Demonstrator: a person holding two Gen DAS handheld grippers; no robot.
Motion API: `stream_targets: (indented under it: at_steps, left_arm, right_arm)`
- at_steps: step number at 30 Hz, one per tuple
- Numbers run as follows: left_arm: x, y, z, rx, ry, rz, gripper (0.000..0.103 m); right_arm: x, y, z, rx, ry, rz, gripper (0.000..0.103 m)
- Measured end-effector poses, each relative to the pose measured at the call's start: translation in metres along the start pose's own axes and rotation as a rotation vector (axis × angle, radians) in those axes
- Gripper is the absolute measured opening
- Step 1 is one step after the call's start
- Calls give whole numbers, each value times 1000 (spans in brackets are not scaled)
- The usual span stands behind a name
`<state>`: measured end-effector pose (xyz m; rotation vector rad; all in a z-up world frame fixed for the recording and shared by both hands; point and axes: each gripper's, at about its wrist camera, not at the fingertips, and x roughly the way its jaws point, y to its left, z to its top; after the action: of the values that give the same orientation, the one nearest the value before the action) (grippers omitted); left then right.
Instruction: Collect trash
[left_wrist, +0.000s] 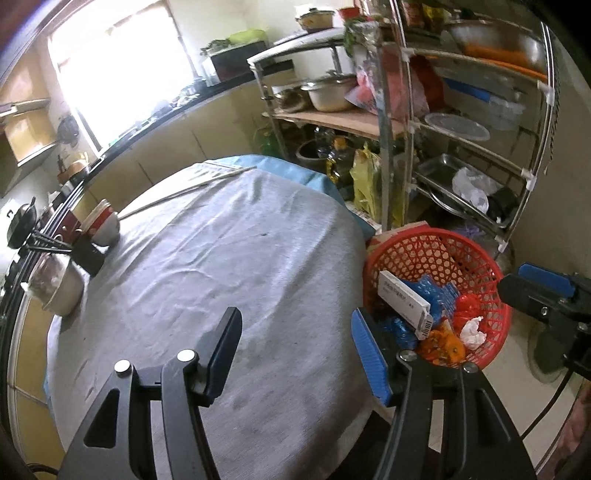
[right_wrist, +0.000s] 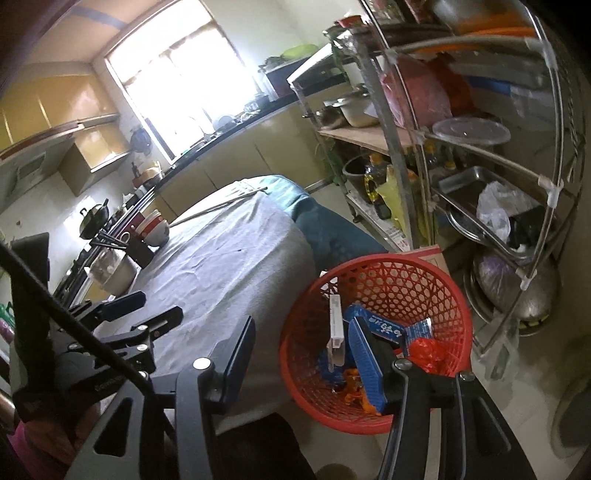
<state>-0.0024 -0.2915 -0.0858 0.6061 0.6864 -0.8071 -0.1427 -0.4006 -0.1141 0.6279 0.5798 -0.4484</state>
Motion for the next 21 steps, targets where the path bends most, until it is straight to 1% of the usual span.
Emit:
stream_targets:
  at_steps: [3,5,6,7,12,21]
  left_arm:
    - [-10,11,-5,-21,-17,13,63]
    - [-16,19,-9,-40,-25,20,70]
    - [-19,23,-12,-52,-32,24,77]
    - [-23,28,-14,-62,-42,31,78]
    - [-37,51,-27,-111,-60,77,78]
    - [-50,108,-53,-258,-31,153,78]
  right_arm:
    - [-3,10,-1,-24,-3,2,57]
    - [-4,18,-2,-40,-1,7,57]
    - [-4,22,-3,-49,1,10,57]
    - [-3,27,-4,-60,2,13,57]
    - [1,52,-8,-113,14,39,57]
    - [14,108,-17,-218,43,106,57]
